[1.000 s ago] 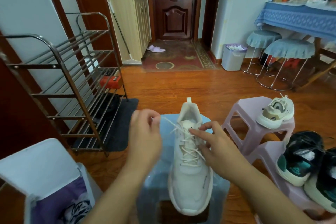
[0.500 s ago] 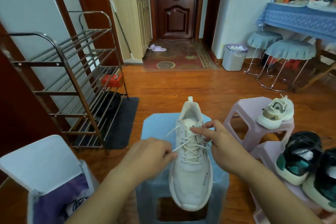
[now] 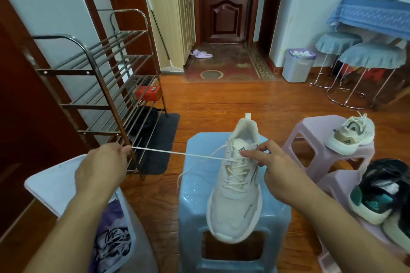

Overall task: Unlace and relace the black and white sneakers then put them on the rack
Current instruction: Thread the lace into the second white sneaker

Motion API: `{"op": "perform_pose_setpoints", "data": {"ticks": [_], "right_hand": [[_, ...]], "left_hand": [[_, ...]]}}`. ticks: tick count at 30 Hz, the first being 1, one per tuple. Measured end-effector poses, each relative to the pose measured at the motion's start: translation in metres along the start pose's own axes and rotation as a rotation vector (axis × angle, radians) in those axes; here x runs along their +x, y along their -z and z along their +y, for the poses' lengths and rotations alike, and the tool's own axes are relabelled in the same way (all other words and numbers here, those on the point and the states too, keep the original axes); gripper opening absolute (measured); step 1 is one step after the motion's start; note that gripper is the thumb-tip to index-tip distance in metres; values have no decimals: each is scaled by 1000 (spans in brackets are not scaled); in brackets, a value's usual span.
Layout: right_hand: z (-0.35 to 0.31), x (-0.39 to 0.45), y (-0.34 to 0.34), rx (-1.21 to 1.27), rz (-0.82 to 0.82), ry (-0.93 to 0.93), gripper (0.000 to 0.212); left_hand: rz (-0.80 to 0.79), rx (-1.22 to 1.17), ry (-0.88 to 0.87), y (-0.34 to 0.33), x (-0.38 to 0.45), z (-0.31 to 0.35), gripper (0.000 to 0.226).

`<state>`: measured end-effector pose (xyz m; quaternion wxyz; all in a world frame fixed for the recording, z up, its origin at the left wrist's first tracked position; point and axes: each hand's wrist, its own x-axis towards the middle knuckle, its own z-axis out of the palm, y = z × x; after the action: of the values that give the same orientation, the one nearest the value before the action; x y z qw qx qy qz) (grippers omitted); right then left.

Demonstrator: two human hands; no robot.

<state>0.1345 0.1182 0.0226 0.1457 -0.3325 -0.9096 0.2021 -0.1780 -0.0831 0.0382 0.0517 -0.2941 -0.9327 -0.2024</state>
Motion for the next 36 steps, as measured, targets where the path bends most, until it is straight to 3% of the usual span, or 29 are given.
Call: {"op": "perform_pose_setpoints", "data": {"ticks": [3, 6, 8, 10, 12, 14, 16, 17, 19, 20, 22, 24, 26, 27, 29, 31, 33, 36], "right_hand": [[1, 0, 2, 25, 22, -19, 77], [1, 0, -3, 25, 21, -22, 75], [-3, 1, -7, 50, 88, 9, 71], [-8, 1, -2, 182, 250, 60, 60], [-25, -4, 7, 496, 270, 38, 44], [-53, -11, 12, 960, -22, 27, 39], [-70, -20, 10, 1297, -371, 88, 63], [-71, -25, 12, 1344, -527, 97, 68], [-61, -30, 28, 1223, -698, 56, 64], [-52, -31, 36, 1111, -687, 8, 56], [-31, -30, 51, 773, -457, -105, 33], [-10, -24, 57, 472, -117, -181, 27], [8, -17, 55, 349, 133, -232, 30], [15, -14, 53, 321, 158, -258, 31], [19, -12, 44, 224, 8, -266, 33], [14, -11, 30, 113, -69, -153, 30], [-3, -14, 22, 354, 22, -65, 19], [-36, -22, 13, 1052, -14, -83, 15]], "left_hand": [[-93, -116, -90, -7, -12, 13, 33], [-162, -126, -143, -12, -28, 34, 16], [-201, -227, -173, -11, -39, 54, 20], [-377, -661, -103, -4, -52, 83, 23], [-678, -1268, -2, 10, -70, 113, 28], [-841, -1670, -23, 26, -87, 140, 33], [-850, -1848, -70, 36, -93, 157, 33], [-807, -1899, -67, 35, -91, 163, 32], [-644, -1961, 13, 28, -79, 164, 27], [-553, -1989, 86, 22, -70, 160, 25], [-393, -2034, 286, 9, -51, 148, 25], [-284, -2018, 477, -5, -38, 137, 27], [-266, -1926, 574, -14, -39, 137, 28], [-290, -1864, 576, -17, -44, 141, 28], [-375, -1746, 516, -18, -61, 155, 28], [-474, -1657, 403, -15, -84, 171, 28], [-535, -1553, 233, -16, -104, 184, 29], [-539, -1558, 86, -21, -122, 199, 33]]}}
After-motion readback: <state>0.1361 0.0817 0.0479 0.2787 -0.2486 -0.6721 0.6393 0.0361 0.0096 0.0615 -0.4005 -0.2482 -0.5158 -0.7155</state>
